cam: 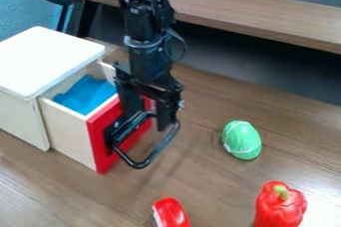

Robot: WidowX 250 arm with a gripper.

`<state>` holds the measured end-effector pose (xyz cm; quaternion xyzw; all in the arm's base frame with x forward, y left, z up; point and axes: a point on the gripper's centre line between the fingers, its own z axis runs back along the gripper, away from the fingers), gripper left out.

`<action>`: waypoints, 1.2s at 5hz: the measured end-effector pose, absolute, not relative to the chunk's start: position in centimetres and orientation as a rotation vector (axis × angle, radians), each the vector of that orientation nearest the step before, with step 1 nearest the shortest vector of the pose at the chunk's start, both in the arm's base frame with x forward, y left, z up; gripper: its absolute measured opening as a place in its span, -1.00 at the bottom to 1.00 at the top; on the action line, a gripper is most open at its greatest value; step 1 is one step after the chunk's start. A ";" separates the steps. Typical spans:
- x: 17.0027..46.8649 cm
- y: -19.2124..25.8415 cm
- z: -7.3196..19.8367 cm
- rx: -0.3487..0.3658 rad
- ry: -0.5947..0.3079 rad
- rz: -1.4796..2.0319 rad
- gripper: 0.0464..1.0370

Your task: Close the drawer

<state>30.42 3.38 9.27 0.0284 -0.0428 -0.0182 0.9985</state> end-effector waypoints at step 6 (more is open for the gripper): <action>29.8 10.2 8.5 0.151 -0.030 0.102 0.92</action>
